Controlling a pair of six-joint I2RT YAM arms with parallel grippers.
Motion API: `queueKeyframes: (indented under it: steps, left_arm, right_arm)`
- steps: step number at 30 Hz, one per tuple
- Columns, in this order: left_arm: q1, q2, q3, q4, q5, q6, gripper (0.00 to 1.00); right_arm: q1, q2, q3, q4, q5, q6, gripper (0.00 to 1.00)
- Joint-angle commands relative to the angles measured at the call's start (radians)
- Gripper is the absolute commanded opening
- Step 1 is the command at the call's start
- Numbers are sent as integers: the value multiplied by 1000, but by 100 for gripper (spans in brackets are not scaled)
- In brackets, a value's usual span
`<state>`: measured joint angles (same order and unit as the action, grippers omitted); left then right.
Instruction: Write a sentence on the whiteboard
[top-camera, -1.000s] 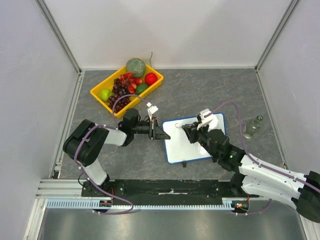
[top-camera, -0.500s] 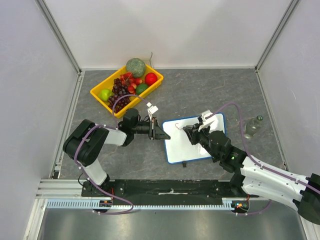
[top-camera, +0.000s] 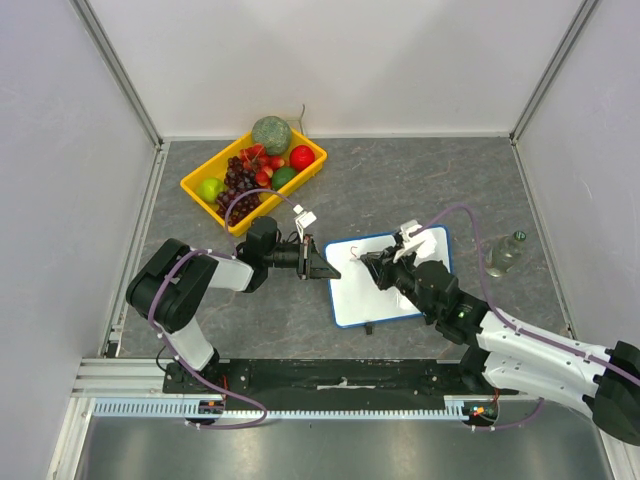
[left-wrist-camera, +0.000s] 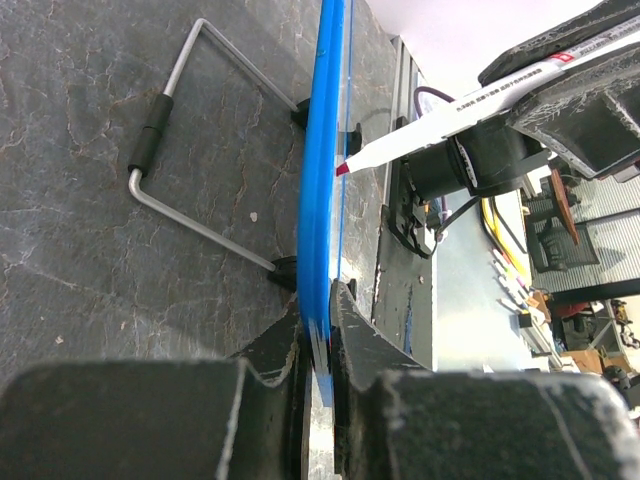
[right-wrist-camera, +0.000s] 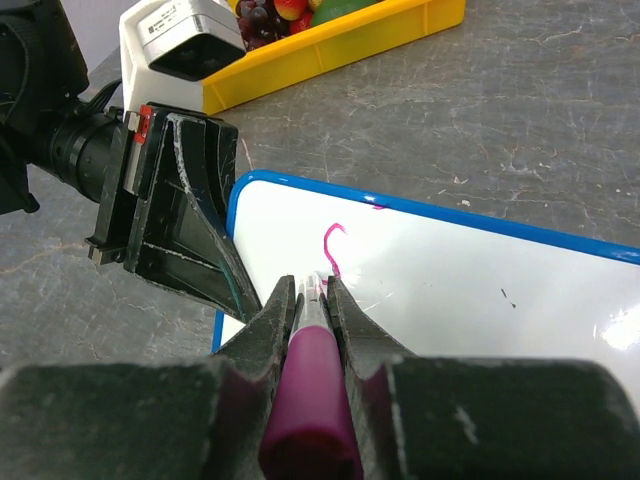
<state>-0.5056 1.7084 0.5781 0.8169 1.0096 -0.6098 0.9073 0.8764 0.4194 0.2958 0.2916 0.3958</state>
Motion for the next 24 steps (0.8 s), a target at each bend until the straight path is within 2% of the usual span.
queueKeyframes:
  steps: [1, 8, 14, 24]
  left_arm:
    - [-4, 19, 14, 2, 37, 62, 2]
    - [-4, 19, 16, 1, 41, 64, 2]
    - [-4, 20, 14, 4, 43, 59, 2]
    - [-2, 17, 14, 4, 49, 61, 2]
  right_arm:
    - [-2, 0, -13, 5, 41, 37, 0]
    - [-5, -106, 5, 16, -6, 63, 0]
    - [-8, -79, 73, -58, 33, 14, 0]
    - [-53, -51, 59, -70, 55, 9, 0]
